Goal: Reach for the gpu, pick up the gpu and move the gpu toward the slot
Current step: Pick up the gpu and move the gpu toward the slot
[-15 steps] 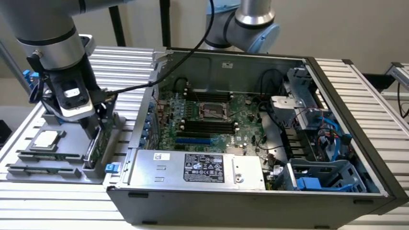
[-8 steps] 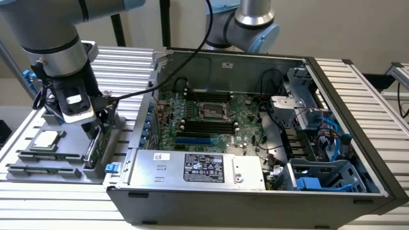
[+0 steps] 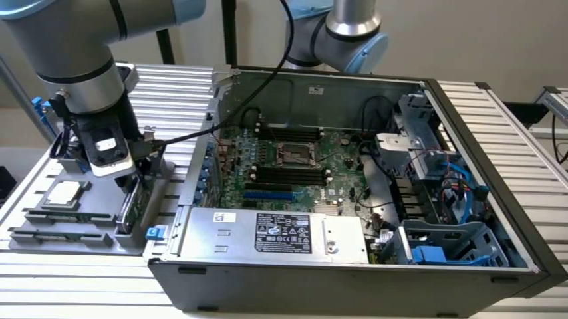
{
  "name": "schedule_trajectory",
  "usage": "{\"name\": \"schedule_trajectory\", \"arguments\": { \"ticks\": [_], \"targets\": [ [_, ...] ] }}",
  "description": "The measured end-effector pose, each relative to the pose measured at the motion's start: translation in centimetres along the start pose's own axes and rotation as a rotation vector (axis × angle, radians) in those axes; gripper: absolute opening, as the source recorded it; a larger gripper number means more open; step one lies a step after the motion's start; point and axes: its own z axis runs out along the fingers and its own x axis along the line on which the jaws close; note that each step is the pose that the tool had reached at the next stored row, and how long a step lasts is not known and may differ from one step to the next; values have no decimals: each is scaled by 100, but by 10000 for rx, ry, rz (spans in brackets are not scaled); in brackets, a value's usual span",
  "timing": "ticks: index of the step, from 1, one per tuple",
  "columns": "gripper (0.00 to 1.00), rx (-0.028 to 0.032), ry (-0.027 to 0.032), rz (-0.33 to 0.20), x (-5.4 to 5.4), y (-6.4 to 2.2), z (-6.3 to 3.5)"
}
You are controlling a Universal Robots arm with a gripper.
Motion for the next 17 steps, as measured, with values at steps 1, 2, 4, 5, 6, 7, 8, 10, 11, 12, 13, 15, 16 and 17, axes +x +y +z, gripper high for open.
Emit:
{"name": "schedule_trajectory", "arguments": {
  "ticks": [1, 2, 4, 5, 6, 7, 8, 10, 11, 12, 13, 15, 16, 17],
  "targets": [
    [48, 17, 21, 1, 0, 0, 5],
    [48, 31, 37, 2, 0, 0, 10],
    [48, 50, 54, 2, -1, 0, 16],
    [48, 56, 56, 1, -1, 0, 18],
    [48, 59, 55, 1, -2, 1, 20],
    [48, 61, 54, 2, -2, 3, 23],
    [48, 62, 53, 2, -4, 4, 27],
    [48, 66, 53, 3, -9, 8, 32],
    [48, 68, 53, 3, -11, 9, 34],
    [48, 71, 55, 3, -12, 9, 36],
    [48, 75, 56, 2, -13, 9, 37],
    [48, 83, 56, 2, -14, 9, 39],
    [48, 85, 54, 1, -15, 9, 41],
    [46, 89, 55, 1, -15, 10, 42]
  ]
}}
